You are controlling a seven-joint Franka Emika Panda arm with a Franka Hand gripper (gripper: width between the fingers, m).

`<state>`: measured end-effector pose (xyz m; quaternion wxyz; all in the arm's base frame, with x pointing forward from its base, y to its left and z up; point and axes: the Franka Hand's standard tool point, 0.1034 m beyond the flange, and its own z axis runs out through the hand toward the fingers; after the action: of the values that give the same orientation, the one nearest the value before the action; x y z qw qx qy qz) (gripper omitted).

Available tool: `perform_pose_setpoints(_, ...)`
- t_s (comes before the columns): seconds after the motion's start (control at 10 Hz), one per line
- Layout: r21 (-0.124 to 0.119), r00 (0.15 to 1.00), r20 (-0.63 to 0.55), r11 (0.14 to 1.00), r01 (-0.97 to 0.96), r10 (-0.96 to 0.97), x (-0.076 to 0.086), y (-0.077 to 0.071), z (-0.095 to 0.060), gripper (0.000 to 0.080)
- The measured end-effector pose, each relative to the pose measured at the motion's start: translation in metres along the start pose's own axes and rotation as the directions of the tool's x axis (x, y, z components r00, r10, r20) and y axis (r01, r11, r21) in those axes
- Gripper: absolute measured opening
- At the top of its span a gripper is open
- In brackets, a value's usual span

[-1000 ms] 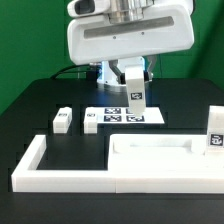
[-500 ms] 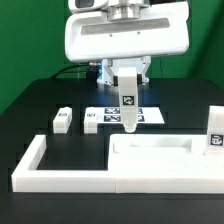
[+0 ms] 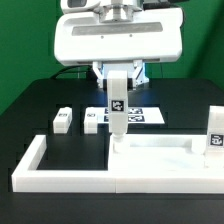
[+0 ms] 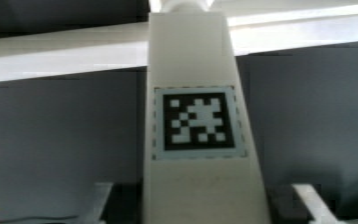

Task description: Assemble desk

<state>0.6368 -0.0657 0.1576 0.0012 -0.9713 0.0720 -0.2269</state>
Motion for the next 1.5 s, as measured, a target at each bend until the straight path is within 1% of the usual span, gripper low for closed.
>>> perform_pose_setpoints(0.3, -0.023, 0.998, -0.064, 1.000, -0.014, 0.012, 0.002, -0.005, 0.009, 0.0291)
perform_pose_setpoints(0.4, -0.020, 0.998, -0.060, 1.000, -0.022, 0.021, -0.001, -0.008, 0.011, 0.0291)
perform_pose_setpoints(0.8, -0.025, 0.998, -0.063, 0.999, -0.021, 0.019, -0.002, -0.006, 0.012, 0.0291)
perform_pose_setpoints(0.9, -0.039, 0.996, -0.088, 0.999, -0.016, 0.013, -0.001, -0.002, 0.016, 0.0291)
perform_pose_setpoints(1.0, -0.042, 0.996, -0.087, 0.999, -0.016, 0.012, -0.003, -0.002, 0.020, 0.0291)
perform_pose_setpoints(1.2, -0.040, 0.996, -0.084, 0.999, -0.013, 0.009, -0.004, -0.005, 0.021, 0.0291)
perform_pose_setpoints(1.5, -0.039, 0.998, -0.069, 0.999, -0.005, 0.002, -0.014, -0.009, 0.025, 0.0291)
